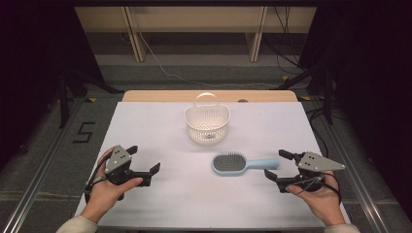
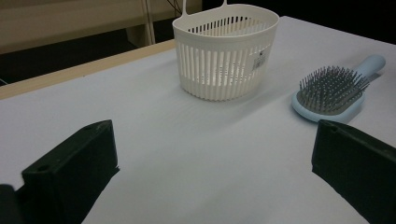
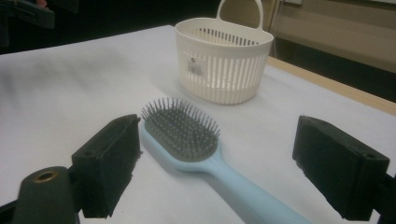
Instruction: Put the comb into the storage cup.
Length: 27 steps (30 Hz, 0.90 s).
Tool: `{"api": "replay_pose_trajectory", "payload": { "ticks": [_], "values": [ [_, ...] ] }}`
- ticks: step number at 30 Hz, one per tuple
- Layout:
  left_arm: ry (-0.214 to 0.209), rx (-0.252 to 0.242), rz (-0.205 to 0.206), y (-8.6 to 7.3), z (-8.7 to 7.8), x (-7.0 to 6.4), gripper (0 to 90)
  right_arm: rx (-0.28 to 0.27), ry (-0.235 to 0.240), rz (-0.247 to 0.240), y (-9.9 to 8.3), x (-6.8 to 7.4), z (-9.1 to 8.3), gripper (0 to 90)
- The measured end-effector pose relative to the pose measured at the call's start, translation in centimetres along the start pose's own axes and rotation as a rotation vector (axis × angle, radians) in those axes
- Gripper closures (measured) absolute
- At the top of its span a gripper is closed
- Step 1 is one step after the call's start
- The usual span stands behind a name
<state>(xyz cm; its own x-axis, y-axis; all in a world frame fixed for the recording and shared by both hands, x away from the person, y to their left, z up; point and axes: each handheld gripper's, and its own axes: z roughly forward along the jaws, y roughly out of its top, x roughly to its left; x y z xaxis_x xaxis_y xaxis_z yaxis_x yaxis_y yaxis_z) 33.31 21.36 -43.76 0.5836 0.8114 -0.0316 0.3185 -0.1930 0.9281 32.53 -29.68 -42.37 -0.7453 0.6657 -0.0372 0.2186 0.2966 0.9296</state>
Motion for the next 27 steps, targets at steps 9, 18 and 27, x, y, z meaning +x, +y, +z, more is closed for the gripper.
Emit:
{"api": "replay_pose_trajectory", "payload": {
  "ticks": [9, 18, 27],
  "values": [
    [-0.003, 0.023, -0.005, -0.1, 0.0, 0.0, 0.0, 0.025, -0.034, 0.009, -0.5, -0.6, -0.3, 15.9],
    [-0.006, 0.041, -0.006, -0.3, 0.1, 0.1, 0.0, 0.053, -0.048, 0.000, -0.6, -0.9, 0.1, 17.3],
    [-0.010, 0.049, -0.002, -0.4, 0.1, -0.1, 0.2, 0.138, -0.122, -0.021, 0.4, -2.9, 1.2, 58.5]
  ]
}}
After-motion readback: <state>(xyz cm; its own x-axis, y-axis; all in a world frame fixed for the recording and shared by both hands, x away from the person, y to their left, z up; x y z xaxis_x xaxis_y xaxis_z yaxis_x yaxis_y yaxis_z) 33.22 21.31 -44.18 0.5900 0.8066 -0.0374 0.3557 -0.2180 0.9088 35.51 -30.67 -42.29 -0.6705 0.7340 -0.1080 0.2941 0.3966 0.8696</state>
